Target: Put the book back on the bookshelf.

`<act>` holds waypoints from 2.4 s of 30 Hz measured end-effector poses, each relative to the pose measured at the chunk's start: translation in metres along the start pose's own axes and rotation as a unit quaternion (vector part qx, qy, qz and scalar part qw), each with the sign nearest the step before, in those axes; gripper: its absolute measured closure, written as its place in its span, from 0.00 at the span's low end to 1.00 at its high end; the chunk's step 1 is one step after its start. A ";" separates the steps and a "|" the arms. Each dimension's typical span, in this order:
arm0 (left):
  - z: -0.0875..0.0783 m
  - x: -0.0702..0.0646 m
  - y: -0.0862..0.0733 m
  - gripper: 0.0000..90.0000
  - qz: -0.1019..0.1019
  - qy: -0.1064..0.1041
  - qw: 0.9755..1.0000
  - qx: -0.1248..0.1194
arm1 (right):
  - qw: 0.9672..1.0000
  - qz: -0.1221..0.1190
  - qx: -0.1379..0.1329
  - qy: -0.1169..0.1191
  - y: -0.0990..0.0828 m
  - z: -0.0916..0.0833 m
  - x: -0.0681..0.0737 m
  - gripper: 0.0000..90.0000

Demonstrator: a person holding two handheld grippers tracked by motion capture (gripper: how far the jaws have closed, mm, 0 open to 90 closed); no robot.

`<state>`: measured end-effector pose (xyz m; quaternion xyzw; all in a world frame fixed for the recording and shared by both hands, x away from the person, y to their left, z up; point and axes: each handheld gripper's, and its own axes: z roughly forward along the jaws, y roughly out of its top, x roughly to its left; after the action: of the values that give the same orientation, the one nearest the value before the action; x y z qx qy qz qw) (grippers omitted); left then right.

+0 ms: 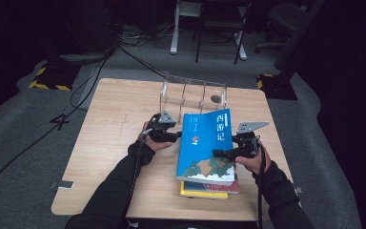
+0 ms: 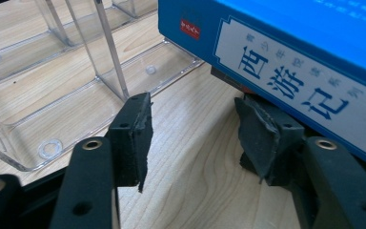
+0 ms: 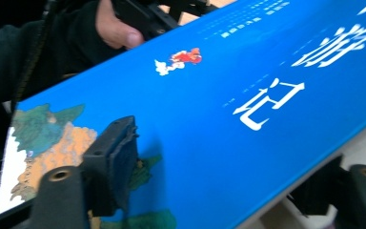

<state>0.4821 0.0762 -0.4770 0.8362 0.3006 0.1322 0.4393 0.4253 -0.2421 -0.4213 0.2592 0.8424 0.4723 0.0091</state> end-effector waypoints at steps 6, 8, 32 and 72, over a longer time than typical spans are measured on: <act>0.002 0.000 0.000 0.54 0.003 -0.006 1.000 -0.001 | 1.000 -0.002 -0.021 0.005 0.002 -0.003 -0.004 0.55; 0.002 0.000 0.002 0.56 0.007 -0.004 1.000 -0.001 | 0.999 -0.008 -0.033 0.003 0.002 -0.004 -0.004 0.59; -0.018 0.010 0.042 0.80 -0.014 -0.031 0.998 -0.059 | 0.987 -0.111 -0.110 -0.026 0.008 -0.021 0.027 0.64; -0.088 -0.023 0.119 1.00 0.085 -0.031 0.987 -0.129 | 0.970 -0.166 -0.155 -0.084 0.044 -0.055 0.041 0.82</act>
<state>0.4672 0.0677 -0.3284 0.7987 0.1947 0.1809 0.5398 0.3943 -0.2492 -0.3465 0.1502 0.7865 0.5653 0.1985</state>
